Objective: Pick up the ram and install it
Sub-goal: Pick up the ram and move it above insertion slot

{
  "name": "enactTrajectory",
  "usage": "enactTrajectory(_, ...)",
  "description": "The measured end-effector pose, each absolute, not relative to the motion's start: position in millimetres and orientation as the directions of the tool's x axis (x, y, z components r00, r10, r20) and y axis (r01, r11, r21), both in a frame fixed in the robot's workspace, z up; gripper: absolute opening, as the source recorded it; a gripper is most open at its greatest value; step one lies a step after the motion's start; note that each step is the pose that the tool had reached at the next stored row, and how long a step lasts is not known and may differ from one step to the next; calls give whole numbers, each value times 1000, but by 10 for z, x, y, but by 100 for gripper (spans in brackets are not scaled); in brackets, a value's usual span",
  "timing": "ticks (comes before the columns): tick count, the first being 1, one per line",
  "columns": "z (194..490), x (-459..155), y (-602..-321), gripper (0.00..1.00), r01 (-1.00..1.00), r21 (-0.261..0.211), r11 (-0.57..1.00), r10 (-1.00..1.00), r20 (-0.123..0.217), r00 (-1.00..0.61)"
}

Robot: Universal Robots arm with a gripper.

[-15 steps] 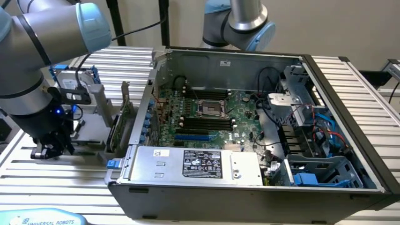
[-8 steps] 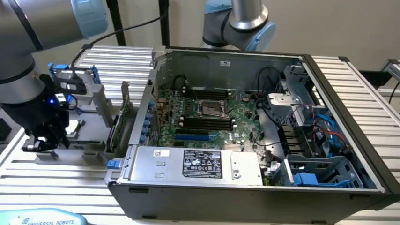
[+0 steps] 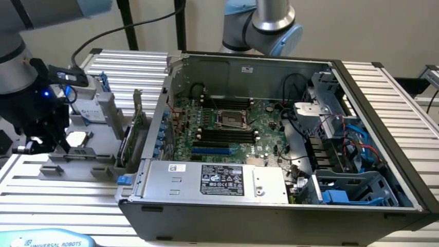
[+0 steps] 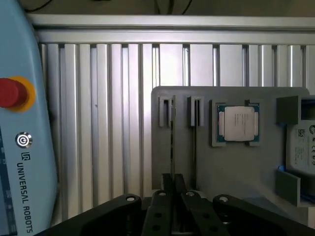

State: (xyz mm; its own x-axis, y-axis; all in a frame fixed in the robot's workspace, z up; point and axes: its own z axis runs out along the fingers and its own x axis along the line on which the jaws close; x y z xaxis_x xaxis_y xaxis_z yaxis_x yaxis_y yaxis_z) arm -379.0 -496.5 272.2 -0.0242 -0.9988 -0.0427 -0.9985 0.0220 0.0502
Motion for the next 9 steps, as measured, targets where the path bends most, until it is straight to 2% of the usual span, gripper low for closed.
enactTrajectory(9,3131,-3649,-4964,13,-998,50,22,-999,-43,-24)
